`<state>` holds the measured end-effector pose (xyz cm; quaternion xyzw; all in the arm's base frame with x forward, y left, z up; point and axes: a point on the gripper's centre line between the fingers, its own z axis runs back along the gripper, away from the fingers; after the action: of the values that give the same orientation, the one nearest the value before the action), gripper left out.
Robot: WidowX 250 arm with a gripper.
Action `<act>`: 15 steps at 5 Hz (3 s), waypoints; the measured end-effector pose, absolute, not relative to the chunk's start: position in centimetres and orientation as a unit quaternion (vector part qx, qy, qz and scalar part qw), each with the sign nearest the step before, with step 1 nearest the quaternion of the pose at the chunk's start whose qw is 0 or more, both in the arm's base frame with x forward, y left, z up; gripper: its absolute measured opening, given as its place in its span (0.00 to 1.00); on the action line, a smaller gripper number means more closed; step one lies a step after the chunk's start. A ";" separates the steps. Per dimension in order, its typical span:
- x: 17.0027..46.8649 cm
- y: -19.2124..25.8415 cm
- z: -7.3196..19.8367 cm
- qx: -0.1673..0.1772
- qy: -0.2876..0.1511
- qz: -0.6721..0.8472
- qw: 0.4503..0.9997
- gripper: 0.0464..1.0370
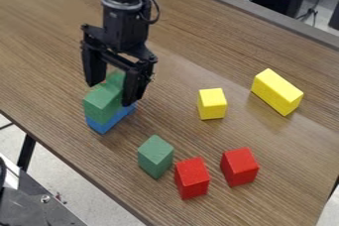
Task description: Take the green rectangle block and put it above the green cube
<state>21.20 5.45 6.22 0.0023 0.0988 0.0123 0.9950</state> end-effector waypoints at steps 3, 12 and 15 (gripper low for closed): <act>20.9 5.0 9.0 -0.006 0.047 0.032 0.998 0.53; 29.3 -13.7 17.7 -0.009 -0.056 -0.334 0.941 0.53; 28.7 -17.5 13.0 -0.029 -0.010 -0.407 0.913 0.53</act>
<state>28.69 -17.45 12.97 -0.0292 -0.0103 -0.4066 0.9131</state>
